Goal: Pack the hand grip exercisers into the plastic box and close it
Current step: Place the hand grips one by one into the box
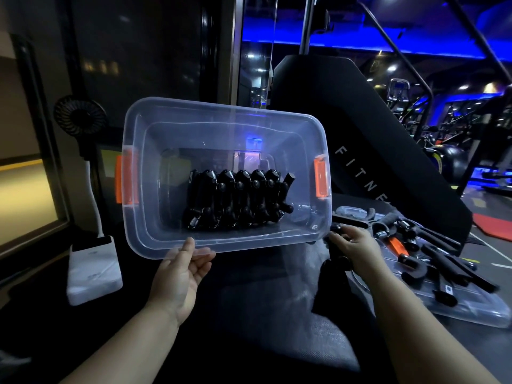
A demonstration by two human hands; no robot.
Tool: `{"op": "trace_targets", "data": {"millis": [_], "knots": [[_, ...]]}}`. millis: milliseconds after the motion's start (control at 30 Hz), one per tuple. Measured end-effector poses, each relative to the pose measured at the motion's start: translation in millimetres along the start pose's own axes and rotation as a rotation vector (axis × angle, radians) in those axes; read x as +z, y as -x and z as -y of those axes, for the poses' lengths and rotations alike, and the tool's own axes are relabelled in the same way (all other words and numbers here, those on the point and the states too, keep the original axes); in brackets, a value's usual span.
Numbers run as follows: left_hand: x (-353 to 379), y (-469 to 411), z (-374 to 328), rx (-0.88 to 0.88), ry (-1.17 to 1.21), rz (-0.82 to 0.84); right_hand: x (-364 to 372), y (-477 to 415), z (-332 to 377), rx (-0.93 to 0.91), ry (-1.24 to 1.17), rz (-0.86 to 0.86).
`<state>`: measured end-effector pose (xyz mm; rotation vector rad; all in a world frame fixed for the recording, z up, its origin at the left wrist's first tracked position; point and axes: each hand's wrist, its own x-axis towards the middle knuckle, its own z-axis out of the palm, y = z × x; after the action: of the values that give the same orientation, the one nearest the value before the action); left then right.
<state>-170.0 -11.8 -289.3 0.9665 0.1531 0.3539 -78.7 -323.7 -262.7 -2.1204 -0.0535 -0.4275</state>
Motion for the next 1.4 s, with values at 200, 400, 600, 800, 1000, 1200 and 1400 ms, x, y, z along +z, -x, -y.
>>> {"op": "trace_targets", "data": {"millis": [200, 400, 600, 800, 1000, 1200, 1400], "knots": [[0, 0, -1, -0.002, 0.001, -0.008, -3, 16, 13, -0.089, -0.132, -0.199], [0, 2, -2, -0.014, 0.001, -0.01, -10, 34, 41, -0.178, -0.293, -0.312], [-1, 1, -2, -0.027, -0.007, -0.017, -7, 40, 61, -0.28, -0.286, -0.296], [-1, 0, -1, -0.04, 0.002, -0.021, 3, 39, 85, -0.32, -0.367, -0.212], [-2, -1, 0, -0.04, 0.014, -0.003, 22, 41, 123, -0.298, -0.605, -0.063], [-2, -3, 0, -0.048, 0.037, -0.01, 52, 34, 157, -0.262, -0.71, 0.142], [2, 1, -4, -0.076, 0.039, -0.037, 96, 19, 181, -0.233, -0.588, 0.21]]}}
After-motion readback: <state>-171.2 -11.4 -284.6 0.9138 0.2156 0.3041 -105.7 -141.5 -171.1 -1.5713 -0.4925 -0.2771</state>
